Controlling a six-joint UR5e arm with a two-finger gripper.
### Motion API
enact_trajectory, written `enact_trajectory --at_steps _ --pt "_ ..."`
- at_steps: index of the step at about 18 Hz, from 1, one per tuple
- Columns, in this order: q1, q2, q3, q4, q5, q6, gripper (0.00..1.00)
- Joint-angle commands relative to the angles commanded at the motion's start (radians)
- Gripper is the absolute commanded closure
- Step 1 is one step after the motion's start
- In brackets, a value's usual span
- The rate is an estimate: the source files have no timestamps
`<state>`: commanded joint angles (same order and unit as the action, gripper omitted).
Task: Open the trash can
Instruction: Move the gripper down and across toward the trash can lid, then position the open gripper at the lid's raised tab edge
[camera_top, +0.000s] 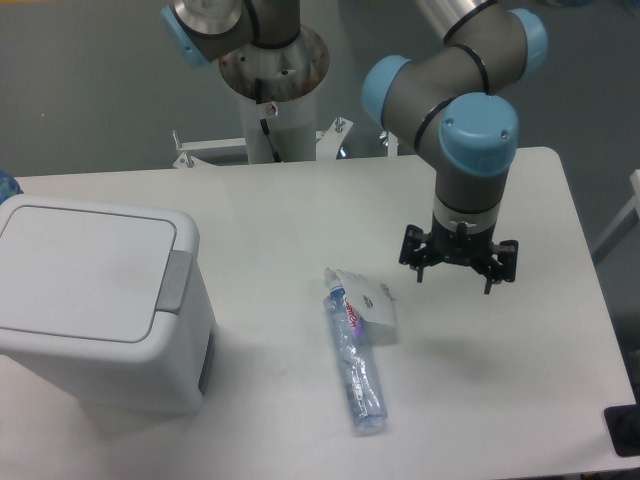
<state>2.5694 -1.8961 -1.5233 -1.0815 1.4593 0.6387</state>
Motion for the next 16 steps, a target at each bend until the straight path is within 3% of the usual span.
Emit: enact_trajectory --at_steps 4,8,12,16 --pt "0.011 0.012 0.017 0.009 -0.132 -0.207 0.00" --pt "-0.015 0.014 0.045 0.011 -0.152 -0.221 0.00" --pt "-0.017 0.023 0.045 0.083 -0.283 -0.234 0.00" --pt "-0.053 0.045 0.084 0.083 -0.295 -0.330 0.00"
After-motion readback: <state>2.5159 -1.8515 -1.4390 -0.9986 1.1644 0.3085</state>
